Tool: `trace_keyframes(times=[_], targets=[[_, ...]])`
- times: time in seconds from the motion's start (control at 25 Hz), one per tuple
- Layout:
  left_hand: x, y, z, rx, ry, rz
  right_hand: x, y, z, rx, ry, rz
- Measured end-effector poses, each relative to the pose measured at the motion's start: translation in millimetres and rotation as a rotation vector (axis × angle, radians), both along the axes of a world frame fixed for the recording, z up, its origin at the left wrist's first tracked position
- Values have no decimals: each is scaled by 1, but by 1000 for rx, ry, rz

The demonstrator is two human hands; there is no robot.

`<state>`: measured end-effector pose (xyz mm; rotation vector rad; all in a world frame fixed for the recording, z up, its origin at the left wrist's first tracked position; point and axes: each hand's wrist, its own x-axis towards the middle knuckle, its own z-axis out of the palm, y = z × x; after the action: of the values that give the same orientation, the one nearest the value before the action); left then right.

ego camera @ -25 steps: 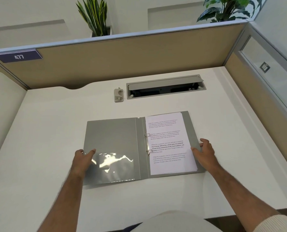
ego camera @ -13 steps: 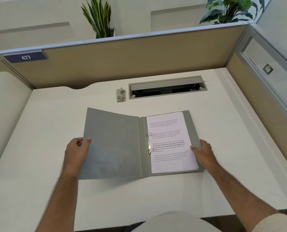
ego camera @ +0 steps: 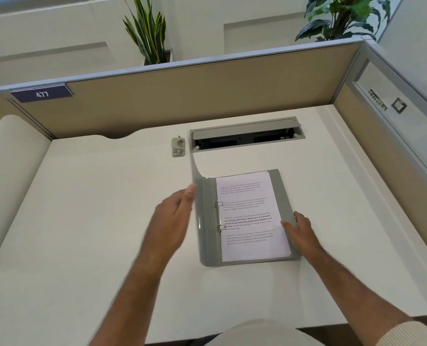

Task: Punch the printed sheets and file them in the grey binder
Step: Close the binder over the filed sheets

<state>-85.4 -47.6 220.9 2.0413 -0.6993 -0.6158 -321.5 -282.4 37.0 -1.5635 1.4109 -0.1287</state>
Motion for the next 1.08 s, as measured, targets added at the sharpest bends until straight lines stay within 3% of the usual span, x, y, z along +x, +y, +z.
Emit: trace_keyframes(times=[0.16,0.56,0.68,0.92,1.08], targets=[[-59,-30,-20,108,-16,-323,-4,-9,-4,60,-92,1],[-117,-58,-126,606,-474,-802,-16,-31,4,332,-301,-206],[-114,-61,-142,589,-442,-824,-20,-33,-1,244,-234,-44],[-96,-47,-179,398,-548,-811,-25,-31,-4,206,-268,23],[-86,-44,-180,308,-466,-478,-28,-36,-7,199,-271,39]])
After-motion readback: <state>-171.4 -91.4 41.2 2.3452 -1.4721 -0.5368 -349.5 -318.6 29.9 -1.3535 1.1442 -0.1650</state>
